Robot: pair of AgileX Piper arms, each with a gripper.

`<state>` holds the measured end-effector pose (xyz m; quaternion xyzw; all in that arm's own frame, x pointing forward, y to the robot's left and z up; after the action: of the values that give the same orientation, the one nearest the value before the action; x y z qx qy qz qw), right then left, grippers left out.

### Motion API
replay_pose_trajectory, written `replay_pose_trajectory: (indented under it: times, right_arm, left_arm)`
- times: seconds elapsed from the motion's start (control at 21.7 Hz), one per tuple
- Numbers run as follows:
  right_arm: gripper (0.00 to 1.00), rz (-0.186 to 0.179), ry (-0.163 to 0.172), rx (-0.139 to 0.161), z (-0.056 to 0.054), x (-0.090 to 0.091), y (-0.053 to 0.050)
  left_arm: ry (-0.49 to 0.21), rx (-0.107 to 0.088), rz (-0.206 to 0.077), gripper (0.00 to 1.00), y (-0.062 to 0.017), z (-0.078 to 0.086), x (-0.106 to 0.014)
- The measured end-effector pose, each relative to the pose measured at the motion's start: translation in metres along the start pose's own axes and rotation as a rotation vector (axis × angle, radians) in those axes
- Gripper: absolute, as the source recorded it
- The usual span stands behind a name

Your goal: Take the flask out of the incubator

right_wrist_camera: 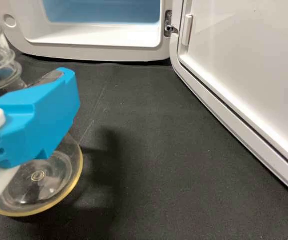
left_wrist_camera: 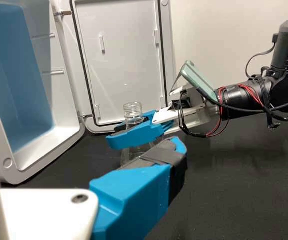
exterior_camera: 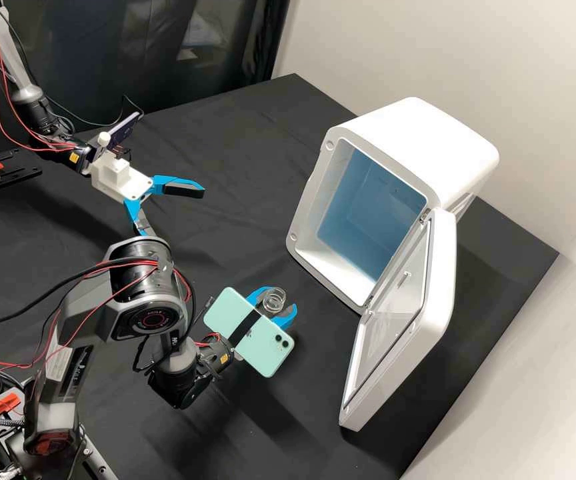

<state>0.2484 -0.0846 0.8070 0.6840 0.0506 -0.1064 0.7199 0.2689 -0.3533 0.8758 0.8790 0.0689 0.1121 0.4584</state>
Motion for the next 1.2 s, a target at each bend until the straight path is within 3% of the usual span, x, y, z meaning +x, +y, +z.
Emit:
replay_pose_trajectory:
  times: [0.55,0.97,1.2]
  right_arm:
    - [1.0,0.003,-0.003,0.001,0.001,0.0,0.001]
    - [1.0,0.022,-0.006,0.012,0.006,-0.01,0.01]
    - [1.0,0.003,0.004,0.013,0.006,-0.012,0.008]
  left_arm:
    - [-0.016,0.001,-0.004,1.0,-0.0011,0.005,0.0]
    - [-0.039,0.001,-0.016,1.0,-0.0045,0.012,0.002]
    - [-0.068,0.005,-0.021,1.0,-0.006,0.02,0.002]
